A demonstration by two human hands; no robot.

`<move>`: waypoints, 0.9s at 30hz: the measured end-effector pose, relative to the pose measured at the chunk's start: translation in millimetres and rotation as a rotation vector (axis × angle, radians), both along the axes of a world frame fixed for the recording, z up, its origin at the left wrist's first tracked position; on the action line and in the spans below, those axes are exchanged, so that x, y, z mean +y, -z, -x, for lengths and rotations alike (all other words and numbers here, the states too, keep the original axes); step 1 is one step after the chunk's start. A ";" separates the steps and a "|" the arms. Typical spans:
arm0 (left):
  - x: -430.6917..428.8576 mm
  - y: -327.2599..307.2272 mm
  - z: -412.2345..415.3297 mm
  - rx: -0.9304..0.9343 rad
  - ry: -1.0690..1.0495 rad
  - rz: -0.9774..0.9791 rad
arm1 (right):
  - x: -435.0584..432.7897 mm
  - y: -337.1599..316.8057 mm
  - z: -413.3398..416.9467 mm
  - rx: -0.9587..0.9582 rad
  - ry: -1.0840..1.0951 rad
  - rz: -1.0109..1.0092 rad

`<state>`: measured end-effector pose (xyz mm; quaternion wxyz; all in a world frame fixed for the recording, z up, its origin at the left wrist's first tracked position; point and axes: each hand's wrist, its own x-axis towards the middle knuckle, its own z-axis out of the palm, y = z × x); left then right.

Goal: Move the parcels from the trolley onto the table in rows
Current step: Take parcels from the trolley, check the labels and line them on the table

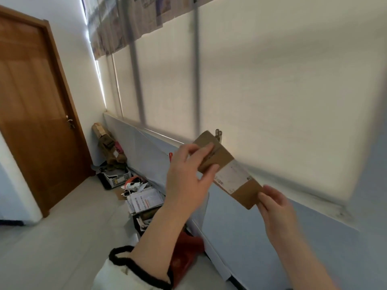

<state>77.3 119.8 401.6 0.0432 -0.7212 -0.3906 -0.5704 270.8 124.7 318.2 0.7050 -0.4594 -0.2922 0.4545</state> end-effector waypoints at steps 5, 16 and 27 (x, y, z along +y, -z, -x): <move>13.7 45.1 52.0 -0.729 0.322 0.442 | -51.7 -54.2 23.3 -0.577 0.317 -0.329; -5.5 57.4 116.2 -0.733 0.491 0.691 | -128.2 -79.9 109.4 -1.026 0.609 -0.401; -100.8 21.4 70.7 -0.015 0.805 0.670 | -273.0 -77.2 55.4 -0.568 0.712 -0.063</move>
